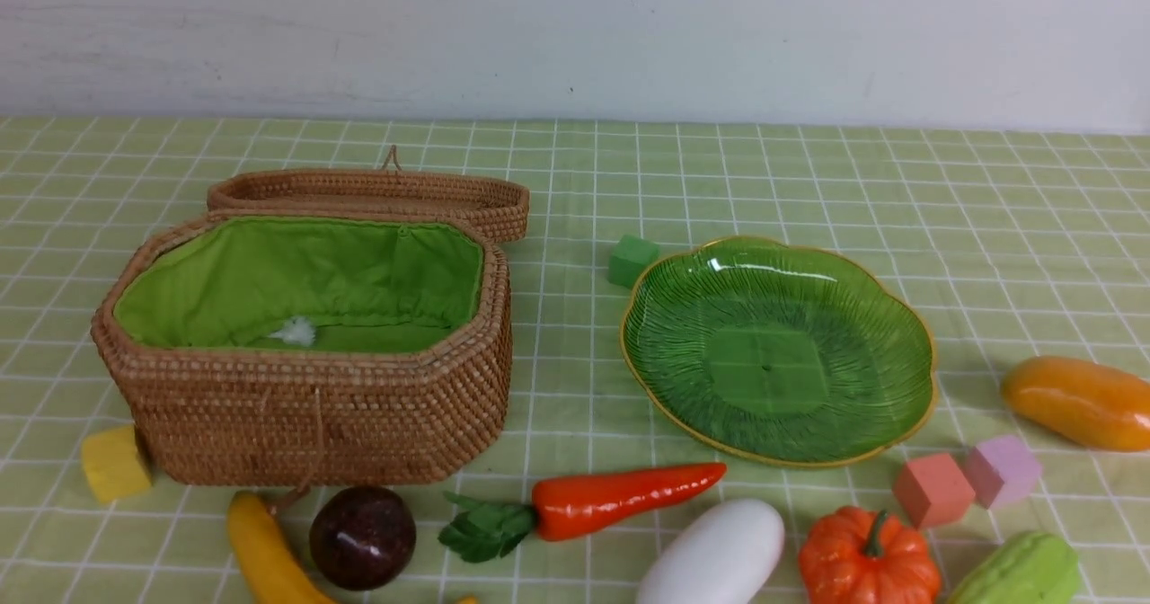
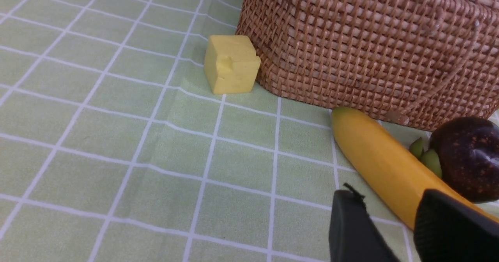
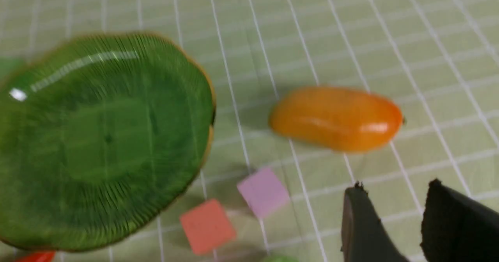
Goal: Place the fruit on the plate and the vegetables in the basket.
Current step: Use the right arm to grab a mango and put it into the right plate
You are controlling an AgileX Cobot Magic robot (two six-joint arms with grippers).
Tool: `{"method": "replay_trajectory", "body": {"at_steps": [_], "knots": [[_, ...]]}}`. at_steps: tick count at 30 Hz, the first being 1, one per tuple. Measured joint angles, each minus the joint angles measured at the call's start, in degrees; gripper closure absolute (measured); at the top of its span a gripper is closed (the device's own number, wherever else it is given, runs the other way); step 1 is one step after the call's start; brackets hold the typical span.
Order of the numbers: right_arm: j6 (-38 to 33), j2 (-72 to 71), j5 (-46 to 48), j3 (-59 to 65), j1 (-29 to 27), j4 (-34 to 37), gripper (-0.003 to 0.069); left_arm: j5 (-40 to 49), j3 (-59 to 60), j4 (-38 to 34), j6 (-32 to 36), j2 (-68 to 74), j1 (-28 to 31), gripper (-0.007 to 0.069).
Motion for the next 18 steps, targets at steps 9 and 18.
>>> {"method": "replay_trajectory", "body": {"at_steps": [9,18], "knots": [[-30.1,20.8,16.3,-19.3,0.0,1.3,0.0418,0.0,0.0,0.0,0.0,0.0,0.0,0.0386],[-62.9,30.7,16.0,-21.1,0.0,1.4,0.0367,0.0,0.0,0.0,0.0,0.0,0.0,0.0386]]}}
